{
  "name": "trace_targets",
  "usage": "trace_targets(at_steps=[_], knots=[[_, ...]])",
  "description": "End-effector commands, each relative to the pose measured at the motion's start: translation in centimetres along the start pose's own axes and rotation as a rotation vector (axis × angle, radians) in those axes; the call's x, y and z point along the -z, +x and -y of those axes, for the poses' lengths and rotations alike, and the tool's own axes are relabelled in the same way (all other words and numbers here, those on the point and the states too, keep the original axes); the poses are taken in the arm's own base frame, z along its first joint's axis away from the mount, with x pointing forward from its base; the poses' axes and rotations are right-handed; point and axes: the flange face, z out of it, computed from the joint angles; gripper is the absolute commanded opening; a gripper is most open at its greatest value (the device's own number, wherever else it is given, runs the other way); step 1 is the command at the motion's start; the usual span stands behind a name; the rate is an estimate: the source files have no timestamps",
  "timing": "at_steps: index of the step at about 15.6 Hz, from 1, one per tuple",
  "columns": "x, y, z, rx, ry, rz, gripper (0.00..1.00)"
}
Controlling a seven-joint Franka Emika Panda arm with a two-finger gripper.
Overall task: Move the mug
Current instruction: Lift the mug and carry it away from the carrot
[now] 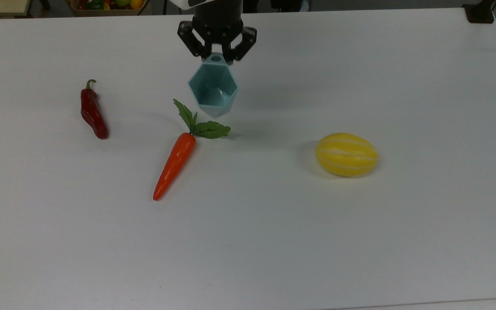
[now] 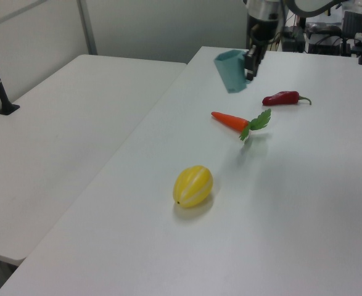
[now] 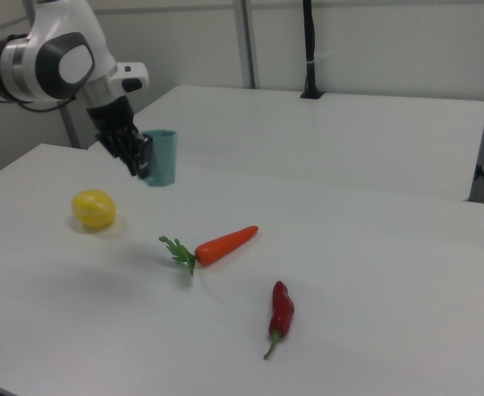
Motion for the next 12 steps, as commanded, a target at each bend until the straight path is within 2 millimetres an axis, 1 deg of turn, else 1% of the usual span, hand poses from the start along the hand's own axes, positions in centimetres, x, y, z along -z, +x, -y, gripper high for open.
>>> trace_targets(at_steps=[1, 4, 6, 9, 11, 12], knots=[[-1.1, -5.9, -0.7, 0.175, 0.01, 0.131, 0.0], [-3.1, -8.9, -2.4, 0.24, 0.015, 0.199, 0.0], [-5.0, -10.6, -2.6, 0.245, 0.016, 0.237, 0.0], [-8.6, -12.2, -3.2, 0.241, 0.018, 0.25, 0.0], [-10.5, -13.3, -3.5, 0.236, 0.021, 0.235, 0.0], [-11.1, -13.6, -4.0, 0.226, 0.021, 0.231, 0.0]])
